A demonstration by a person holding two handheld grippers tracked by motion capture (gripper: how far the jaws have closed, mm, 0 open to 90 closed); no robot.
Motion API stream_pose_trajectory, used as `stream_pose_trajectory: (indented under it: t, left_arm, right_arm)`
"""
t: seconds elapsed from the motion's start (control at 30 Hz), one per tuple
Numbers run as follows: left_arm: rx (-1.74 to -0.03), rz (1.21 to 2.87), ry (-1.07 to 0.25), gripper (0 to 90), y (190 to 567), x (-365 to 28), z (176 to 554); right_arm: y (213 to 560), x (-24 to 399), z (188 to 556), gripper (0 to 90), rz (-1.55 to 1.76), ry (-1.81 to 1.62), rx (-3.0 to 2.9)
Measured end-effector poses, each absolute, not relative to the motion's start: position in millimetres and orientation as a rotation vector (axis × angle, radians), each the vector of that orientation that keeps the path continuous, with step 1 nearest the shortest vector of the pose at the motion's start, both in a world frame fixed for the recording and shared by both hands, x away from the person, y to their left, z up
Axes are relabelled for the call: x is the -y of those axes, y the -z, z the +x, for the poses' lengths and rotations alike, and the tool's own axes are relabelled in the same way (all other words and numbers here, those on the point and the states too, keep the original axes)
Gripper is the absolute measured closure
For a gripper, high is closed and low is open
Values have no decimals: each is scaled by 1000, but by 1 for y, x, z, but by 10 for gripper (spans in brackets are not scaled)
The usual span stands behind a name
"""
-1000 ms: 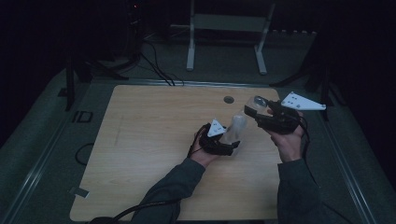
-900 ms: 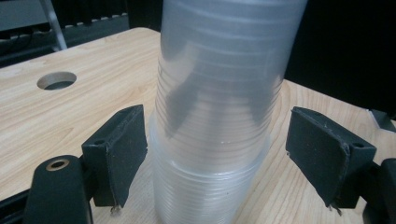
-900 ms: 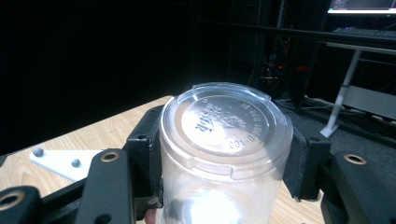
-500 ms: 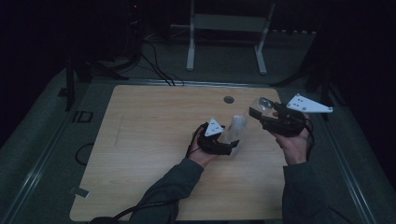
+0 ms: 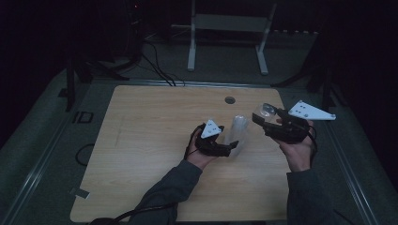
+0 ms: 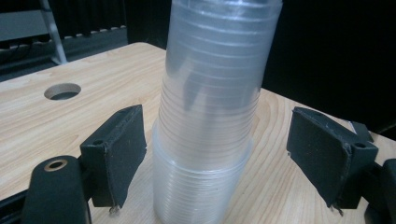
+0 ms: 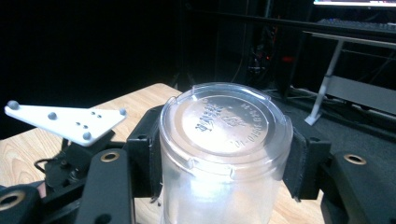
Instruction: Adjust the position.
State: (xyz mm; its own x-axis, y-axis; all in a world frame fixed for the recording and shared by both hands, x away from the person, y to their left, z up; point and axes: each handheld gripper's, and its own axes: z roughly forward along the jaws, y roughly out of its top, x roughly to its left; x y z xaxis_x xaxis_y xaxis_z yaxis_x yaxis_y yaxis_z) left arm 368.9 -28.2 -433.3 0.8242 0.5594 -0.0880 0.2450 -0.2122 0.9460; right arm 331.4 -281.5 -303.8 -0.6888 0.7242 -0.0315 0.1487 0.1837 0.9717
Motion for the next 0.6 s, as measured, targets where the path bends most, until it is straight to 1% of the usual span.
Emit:
stream_pose_trajectory:
  t: [0.23, 0.6]
  left_arm:
    - [-602, 1786, -329, 199, 425, 23, 365]
    - [-575, 1776, -342, 196, 418, 19, 357]
  right_arm:
    - [308, 286, 323, 409, 861, -1518, -1966]
    - [327, 291, 316, 409, 945, -1540, -1965]
